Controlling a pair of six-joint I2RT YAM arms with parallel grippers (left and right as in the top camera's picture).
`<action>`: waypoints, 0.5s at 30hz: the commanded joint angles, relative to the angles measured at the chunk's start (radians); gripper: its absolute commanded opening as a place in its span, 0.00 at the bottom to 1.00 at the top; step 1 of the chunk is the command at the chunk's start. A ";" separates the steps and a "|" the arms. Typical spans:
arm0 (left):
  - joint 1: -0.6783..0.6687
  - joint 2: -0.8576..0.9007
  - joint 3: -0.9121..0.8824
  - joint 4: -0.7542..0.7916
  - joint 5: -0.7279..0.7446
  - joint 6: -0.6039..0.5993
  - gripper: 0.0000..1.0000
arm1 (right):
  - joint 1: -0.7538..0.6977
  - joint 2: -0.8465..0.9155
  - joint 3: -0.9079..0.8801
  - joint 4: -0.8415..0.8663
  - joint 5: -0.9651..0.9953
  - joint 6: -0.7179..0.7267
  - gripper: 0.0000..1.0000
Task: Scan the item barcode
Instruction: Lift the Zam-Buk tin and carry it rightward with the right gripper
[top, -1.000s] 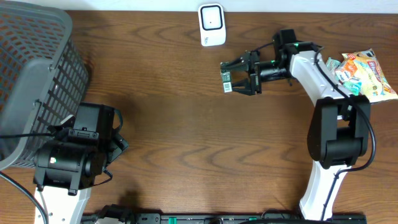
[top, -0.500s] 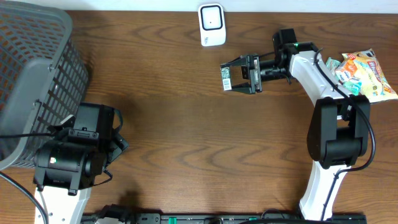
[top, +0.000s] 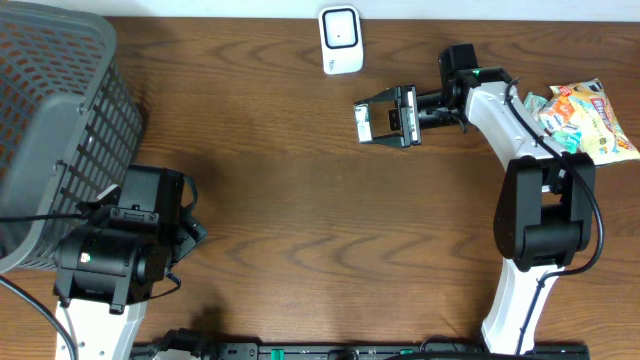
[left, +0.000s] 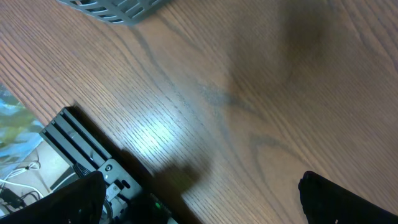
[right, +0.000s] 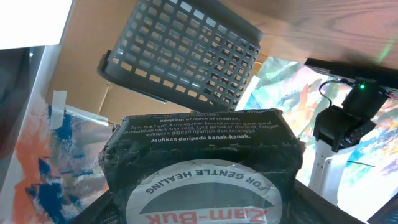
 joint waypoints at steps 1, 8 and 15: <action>0.004 -0.005 0.019 -0.003 -0.016 -0.010 0.98 | 0.000 -0.029 0.009 0.000 -0.034 0.019 0.60; 0.004 -0.005 0.019 -0.003 -0.016 -0.010 0.98 | 0.002 -0.029 0.009 0.000 0.016 0.017 0.60; 0.004 -0.005 0.019 -0.003 -0.016 -0.010 0.98 | 0.031 -0.029 0.009 0.022 0.108 0.007 0.58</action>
